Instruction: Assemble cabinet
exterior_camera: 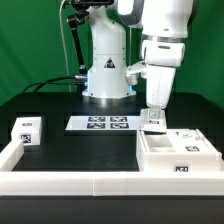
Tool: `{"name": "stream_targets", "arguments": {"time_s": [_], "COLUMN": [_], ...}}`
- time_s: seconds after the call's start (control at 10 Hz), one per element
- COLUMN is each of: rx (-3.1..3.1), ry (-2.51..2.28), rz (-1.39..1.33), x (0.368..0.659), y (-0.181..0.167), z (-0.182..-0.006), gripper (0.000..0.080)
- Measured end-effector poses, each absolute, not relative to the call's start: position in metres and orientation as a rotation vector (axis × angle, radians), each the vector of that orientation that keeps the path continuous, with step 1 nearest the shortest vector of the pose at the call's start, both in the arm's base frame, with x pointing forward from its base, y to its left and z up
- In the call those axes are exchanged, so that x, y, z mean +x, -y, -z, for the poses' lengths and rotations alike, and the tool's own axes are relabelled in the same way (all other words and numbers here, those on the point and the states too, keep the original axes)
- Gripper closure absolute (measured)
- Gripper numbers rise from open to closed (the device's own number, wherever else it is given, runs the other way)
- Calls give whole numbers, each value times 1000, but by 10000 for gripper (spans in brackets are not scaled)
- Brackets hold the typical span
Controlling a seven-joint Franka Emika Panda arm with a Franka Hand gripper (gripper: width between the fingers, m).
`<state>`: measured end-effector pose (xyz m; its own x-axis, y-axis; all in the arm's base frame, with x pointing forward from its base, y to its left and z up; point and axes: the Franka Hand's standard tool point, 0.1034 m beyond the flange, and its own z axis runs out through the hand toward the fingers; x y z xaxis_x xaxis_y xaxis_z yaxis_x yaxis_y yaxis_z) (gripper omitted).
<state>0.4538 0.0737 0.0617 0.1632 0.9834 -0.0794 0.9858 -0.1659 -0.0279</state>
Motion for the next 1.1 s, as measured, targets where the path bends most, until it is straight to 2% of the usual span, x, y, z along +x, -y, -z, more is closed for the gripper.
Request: {"name": "stream_targets", "arguments": {"time_s": [1.1], "rx": [2319], "ry": [-2083], "rz": [132], "x": [461], "y": [-70], "z": [-57], "gripper": [729]}}
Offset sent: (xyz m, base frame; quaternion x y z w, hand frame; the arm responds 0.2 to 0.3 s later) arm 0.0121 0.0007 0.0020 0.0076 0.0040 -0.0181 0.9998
